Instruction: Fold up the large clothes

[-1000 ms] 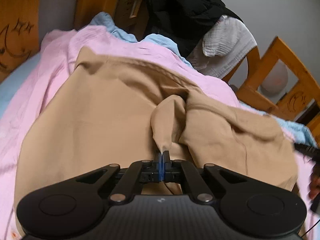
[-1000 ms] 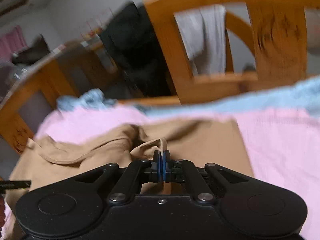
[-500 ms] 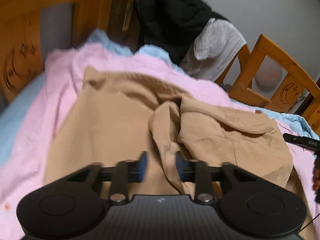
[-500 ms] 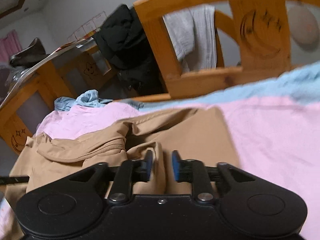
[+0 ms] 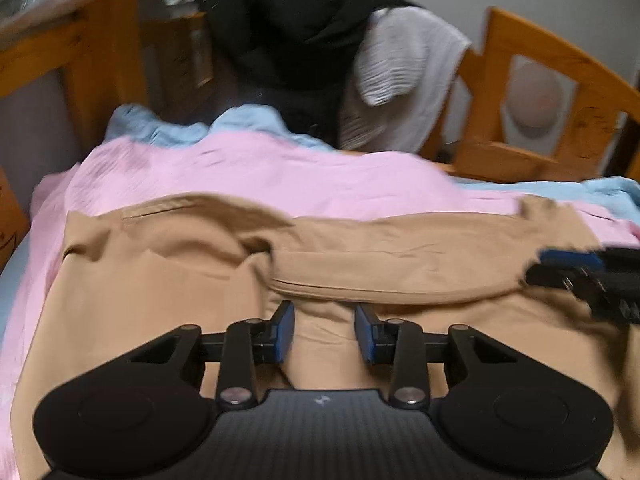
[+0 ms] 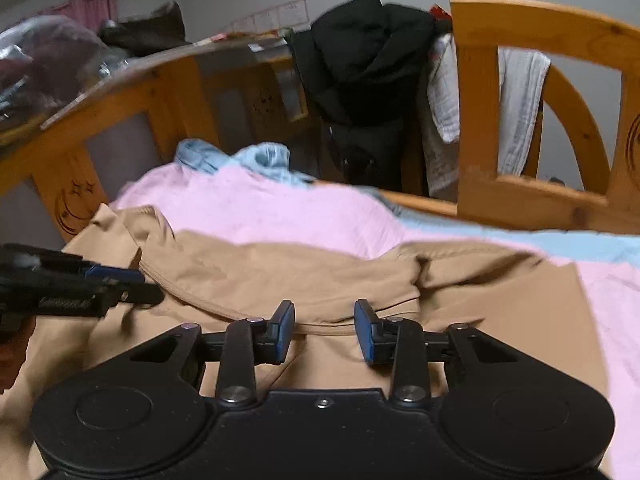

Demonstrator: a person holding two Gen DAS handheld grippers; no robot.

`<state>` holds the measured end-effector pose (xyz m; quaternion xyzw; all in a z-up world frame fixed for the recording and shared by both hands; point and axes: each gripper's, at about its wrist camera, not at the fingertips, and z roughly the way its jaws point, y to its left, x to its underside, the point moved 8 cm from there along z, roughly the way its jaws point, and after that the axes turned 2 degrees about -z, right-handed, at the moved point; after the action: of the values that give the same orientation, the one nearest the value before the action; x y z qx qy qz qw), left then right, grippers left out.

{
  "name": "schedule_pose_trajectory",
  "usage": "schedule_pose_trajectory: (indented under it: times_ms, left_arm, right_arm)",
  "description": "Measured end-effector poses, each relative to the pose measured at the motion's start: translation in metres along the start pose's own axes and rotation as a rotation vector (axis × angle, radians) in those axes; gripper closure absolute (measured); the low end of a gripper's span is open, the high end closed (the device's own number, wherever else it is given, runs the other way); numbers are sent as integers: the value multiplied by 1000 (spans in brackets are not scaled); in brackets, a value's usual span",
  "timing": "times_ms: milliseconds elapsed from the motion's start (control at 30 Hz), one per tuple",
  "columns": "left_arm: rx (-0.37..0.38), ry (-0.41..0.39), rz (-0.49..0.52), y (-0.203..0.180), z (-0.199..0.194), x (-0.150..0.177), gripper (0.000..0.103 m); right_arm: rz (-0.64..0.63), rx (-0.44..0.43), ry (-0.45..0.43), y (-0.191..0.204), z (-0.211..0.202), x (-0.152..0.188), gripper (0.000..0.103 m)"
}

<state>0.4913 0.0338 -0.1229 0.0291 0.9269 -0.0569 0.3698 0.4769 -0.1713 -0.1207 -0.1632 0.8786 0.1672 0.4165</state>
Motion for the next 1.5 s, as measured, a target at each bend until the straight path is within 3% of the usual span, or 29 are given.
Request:
schedule_pose_trajectory:
  times_ms: [167,333,467,567,767,867,933,1133,1300,1500]
  left_arm:
    - [-36,3,54,2,15,2,63]
    - [53,-38,-52,9,-28,15,62]
    - [133,-36,-13,-6,-55,40,60]
    - [66,20,46,-13,-38,61,60]
    - [52,40,15,-7,-30,60,58]
    - [76,19,-18,0,-50,58,40]
    - [83,-18,-31,4,-69,59,22]
    - [46,-93,-7,14,-124,73,3]
    - [0,-137,39,15,-181,110,1]
    - [-4,-126,140,-8,-237,181,1]
  right_arm:
    - [-39,35,2,6,17,15,68]
    - [-60,4,-37,6,-21,10,69]
    - [-171,-27,-56,19,-57,24,67]
    - [-200,-9,10,22,-48,47,67]
    - [-151,19,54,16,-29,62,68]
    - [-136,-12,34,16,-50,52,51]
    - [-154,-24,22,18,-66,50,40]
    - [-201,-7,32,24,-109,62,21]
    - [-208,2,9,35,-162,86,7]
    - [-225,-11,9,58,-235,129,1]
